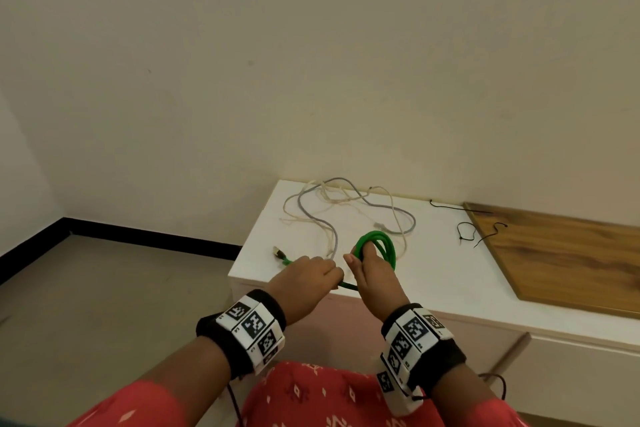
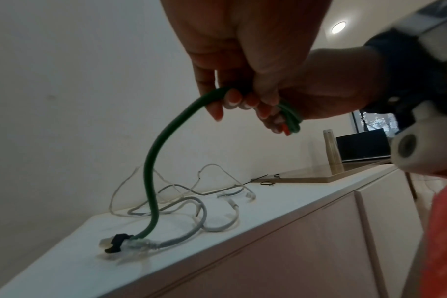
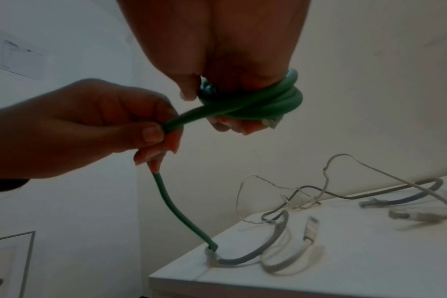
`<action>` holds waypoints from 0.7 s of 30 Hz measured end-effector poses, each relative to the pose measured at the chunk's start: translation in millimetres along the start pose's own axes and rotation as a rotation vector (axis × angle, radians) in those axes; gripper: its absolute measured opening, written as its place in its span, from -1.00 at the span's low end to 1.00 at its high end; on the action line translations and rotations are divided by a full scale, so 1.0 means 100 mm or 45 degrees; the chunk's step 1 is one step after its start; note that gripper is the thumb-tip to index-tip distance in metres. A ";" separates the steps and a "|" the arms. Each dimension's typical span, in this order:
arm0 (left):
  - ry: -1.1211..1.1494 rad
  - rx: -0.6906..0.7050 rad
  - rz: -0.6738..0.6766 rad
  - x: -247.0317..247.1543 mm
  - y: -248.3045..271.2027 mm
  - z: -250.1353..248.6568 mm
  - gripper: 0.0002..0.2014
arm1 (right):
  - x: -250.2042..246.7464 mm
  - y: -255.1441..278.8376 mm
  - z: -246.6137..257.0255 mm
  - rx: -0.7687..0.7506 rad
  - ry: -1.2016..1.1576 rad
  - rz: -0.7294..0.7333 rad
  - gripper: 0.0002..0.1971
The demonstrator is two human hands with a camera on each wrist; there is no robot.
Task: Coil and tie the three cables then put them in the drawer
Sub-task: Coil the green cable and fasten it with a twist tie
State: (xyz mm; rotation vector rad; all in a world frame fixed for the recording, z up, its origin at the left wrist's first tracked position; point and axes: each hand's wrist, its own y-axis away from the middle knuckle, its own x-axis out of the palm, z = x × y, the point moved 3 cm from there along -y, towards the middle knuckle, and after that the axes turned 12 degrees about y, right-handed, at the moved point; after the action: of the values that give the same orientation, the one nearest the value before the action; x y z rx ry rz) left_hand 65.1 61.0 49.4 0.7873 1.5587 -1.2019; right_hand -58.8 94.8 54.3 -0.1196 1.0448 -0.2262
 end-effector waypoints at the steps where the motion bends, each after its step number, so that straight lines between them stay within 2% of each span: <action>1: -0.008 0.015 -0.016 -0.01 0.01 0.03 -0.89 | -0.01 0.00 -0.01 -0.001 0.038 0.039 -0.78; 6: 0.009 -0.010 -0.120 -0.13 -0.01 0.09 -0.78 | -0.03 0.04 0.04 -0.068 0.248 0.224 -0.71; 10: 0.034 -0.041 -0.116 -0.20 0.03 0.18 -0.79 | -0.04 0.09 0.00 -0.117 0.326 0.307 -0.61; 13: 0.043 -0.090 -0.111 -0.21 0.05 0.25 -0.76 | -0.03 0.14 -0.05 -0.150 0.445 0.325 -0.57; 15: 0.047 -0.102 -0.121 -0.24 0.05 0.23 -0.77 | -0.05 0.15 -0.05 -0.146 0.420 0.306 -0.47; 17: 0.071 -0.097 -0.173 -0.27 0.03 0.21 -0.78 | -0.10 0.16 -0.02 -0.099 0.206 0.340 -0.48; 19: 0.097 -0.119 -0.191 -0.28 0.01 0.21 -0.77 | -0.14 0.17 0.02 -0.026 -0.136 0.399 -0.55; 21: 0.138 -0.147 -0.235 -0.30 0.01 0.20 -0.79 | -0.18 0.19 0.04 0.051 -0.491 0.459 -0.53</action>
State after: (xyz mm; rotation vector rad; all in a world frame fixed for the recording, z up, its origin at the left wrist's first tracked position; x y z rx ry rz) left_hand 81.1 44.6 76.5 0.6531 1.8052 -1.2051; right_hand -61.8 117.4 67.2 0.0616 0.6616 0.1023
